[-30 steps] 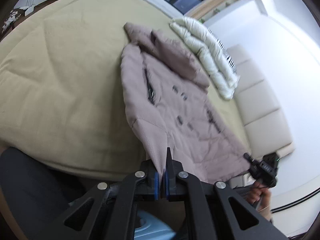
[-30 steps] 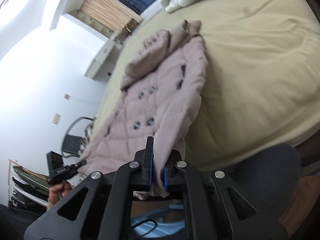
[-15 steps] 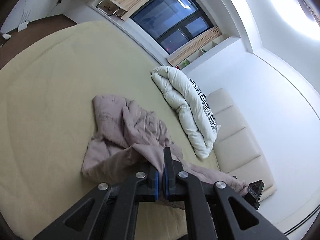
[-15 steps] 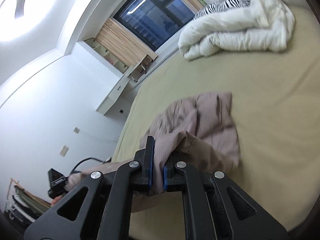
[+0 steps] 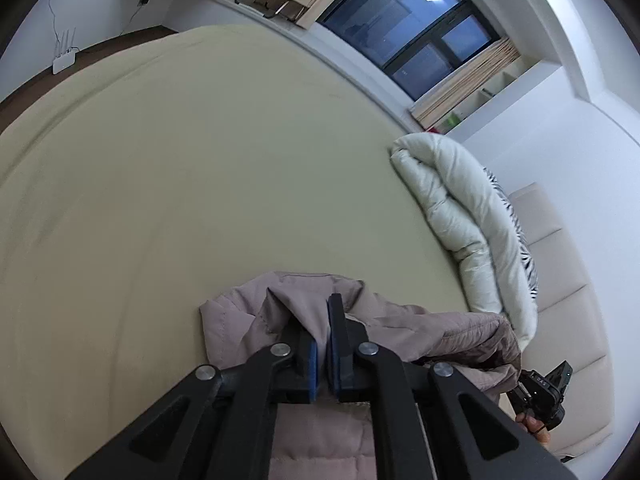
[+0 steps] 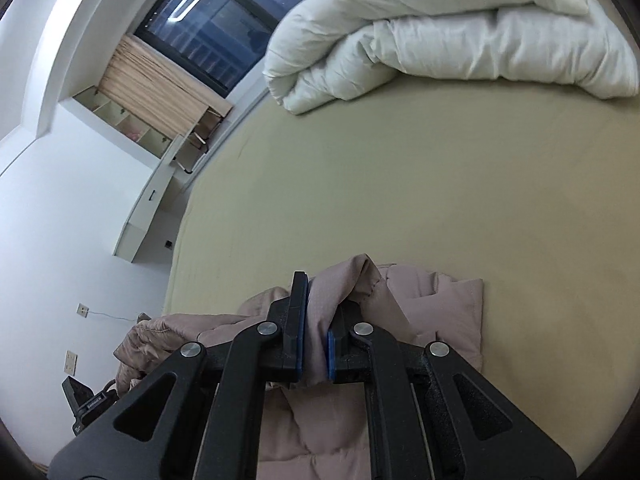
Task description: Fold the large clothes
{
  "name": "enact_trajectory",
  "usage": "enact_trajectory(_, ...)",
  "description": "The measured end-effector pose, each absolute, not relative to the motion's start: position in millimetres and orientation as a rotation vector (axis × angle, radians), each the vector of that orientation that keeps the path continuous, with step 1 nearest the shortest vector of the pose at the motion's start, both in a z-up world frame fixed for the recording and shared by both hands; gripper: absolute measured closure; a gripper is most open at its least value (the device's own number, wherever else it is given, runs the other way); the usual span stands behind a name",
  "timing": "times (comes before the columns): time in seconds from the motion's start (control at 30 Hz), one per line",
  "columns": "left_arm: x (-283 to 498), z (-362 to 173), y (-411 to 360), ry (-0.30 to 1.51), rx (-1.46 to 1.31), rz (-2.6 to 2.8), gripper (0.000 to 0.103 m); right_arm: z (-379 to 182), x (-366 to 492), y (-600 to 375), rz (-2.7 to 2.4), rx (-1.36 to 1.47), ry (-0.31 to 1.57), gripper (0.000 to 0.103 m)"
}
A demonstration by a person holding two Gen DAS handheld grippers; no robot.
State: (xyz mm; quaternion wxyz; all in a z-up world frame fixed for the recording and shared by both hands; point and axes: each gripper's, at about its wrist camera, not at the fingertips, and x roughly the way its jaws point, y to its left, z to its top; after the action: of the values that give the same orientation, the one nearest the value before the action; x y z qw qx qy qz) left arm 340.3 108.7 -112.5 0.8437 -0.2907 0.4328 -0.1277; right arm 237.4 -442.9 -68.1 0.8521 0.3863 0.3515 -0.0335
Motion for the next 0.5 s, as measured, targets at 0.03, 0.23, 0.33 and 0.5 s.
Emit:
enact_trajectory(0.03,348,-125,105,0.929,-0.597,-0.259,0.095,-86,248,-445,-0.071,0.83,0.76,0.092)
enact_trajectory(0.23,337,-143,105,0.911,-0.595,-0.223,0.065,-131,247,-463,0.032,1.01,0.68,0.081)
enact_trajectory(0.33,309,-107,102,0.792,-0.546,-0.209,0.044,-111,237,-464,0.046,0.991,0.623,0.002)
enact_trajectory(0.5,284,-62,50,0.688,-0.31,-0.261,0.043,-64,238,-415,-0.02,0.667,0.716,0.0)
